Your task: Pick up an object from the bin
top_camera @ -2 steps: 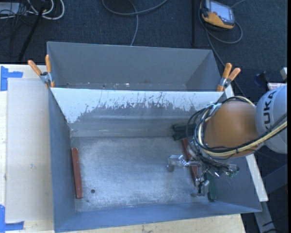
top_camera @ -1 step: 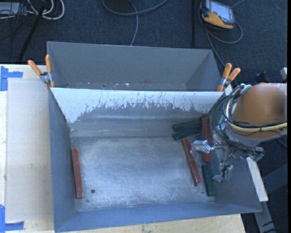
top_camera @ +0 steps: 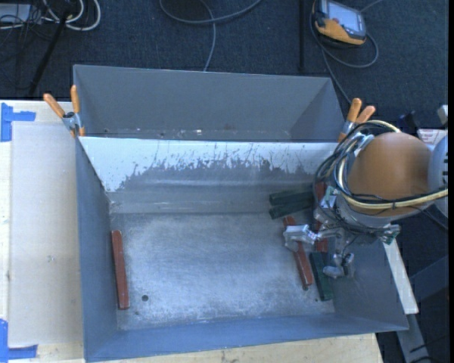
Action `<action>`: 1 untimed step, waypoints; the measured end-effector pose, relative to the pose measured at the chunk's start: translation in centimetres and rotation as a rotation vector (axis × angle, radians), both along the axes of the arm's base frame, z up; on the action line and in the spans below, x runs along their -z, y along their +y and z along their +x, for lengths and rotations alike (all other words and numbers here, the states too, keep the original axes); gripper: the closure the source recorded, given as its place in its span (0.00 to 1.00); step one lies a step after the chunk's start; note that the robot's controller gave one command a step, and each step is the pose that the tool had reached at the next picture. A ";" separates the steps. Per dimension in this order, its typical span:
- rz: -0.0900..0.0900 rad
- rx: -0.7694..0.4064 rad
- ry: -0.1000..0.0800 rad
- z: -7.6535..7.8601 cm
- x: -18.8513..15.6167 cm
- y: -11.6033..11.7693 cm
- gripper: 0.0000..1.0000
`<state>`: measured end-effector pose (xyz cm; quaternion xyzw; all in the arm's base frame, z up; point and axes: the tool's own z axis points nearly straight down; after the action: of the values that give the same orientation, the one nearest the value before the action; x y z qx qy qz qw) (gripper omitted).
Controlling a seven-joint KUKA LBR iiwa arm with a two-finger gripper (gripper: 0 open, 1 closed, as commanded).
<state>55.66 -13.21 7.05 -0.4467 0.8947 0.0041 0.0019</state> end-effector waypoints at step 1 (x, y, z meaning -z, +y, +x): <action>0.021 -0.292 -0.001 6.5 -0.1 0.7 0.00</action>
Offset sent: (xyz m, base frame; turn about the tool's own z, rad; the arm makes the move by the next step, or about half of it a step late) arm 0.0627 -0.0101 -0.0005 -0.2951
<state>62.13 -12.51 7.19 -0.5722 0.8200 0.0134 0.0066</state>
